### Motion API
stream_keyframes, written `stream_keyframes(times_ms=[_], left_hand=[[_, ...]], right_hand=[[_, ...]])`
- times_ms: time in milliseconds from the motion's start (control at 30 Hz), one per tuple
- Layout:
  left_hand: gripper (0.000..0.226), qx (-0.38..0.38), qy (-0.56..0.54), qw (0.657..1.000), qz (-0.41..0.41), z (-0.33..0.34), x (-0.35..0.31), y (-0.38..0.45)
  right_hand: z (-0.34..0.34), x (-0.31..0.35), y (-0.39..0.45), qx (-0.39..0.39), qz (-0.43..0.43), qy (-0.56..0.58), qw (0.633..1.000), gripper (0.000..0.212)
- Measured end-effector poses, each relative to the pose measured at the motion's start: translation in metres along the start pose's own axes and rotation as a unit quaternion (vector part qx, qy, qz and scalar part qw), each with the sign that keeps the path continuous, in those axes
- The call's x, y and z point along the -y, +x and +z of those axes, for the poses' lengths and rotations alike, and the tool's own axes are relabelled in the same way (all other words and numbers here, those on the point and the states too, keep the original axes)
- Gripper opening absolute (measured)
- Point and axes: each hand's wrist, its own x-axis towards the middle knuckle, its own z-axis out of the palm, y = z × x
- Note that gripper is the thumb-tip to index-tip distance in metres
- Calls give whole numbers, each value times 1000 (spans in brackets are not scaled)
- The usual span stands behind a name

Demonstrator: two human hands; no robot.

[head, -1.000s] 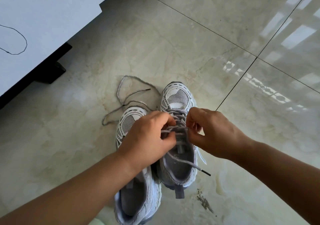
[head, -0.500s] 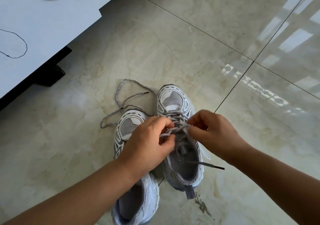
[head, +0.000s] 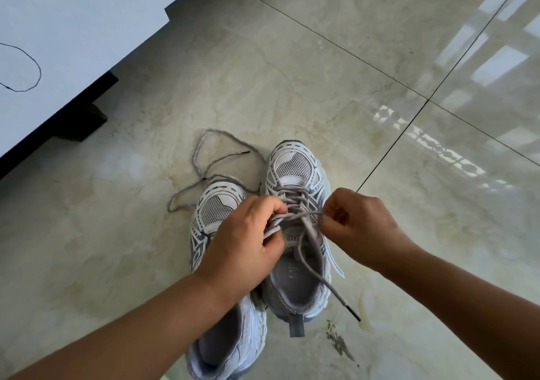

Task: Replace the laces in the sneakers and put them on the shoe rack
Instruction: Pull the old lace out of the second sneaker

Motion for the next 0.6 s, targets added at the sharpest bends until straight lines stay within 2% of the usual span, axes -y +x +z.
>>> stream_keyframes(times_ms=[33, 100, 133, 200, 267, 367, 433, 467, 533, 600], left_hand=[[33, 0, -4, 1000, 2, -1, 1, 0], [33, 1, -7, 1000, 6, -1, 1, 0], [32, 1, -8, 1000, 10, 0, 1, 0], [32, 2, -10, 1000, 12, 0, 1, 0], [29, 1, -11, 1000, 7, -1, 1, 0], [26, -3, -10, 1000, 3, -1, 3, 0], [29, -2, -3, 1000, 7, -1, 2, -1], [29, -2, -1, 1000, 7, -1, 1, -1], [25, -7, -1, 1000, 3, -1, 2, -2], [25, -13, 1, 1000, -3, -1, 3, -2]], right_hand=[[1, 3, -2, 39, 81, 105, 990, 17], [0, 6, -5, 106, 181, 277, 938, 20], [0, 6, -6, 118, 195, 315, 922, 20], [3, 6, -6, 112, 190, 332, 917, 18], [1, 3, -3, 90, 168, 270, 944, 19], [-6, -9, 3, 18, 88, 30, 995, 21], [-6, -18, 3, -8, 33, -118, 992, 19], [-4, -20, 1, -18, 5, -155, 988, 17], [-2, -21, -3, -50, -68, -154, 984, 12], [-4, -17, -8, -71, -144, -92, 983, 10]])
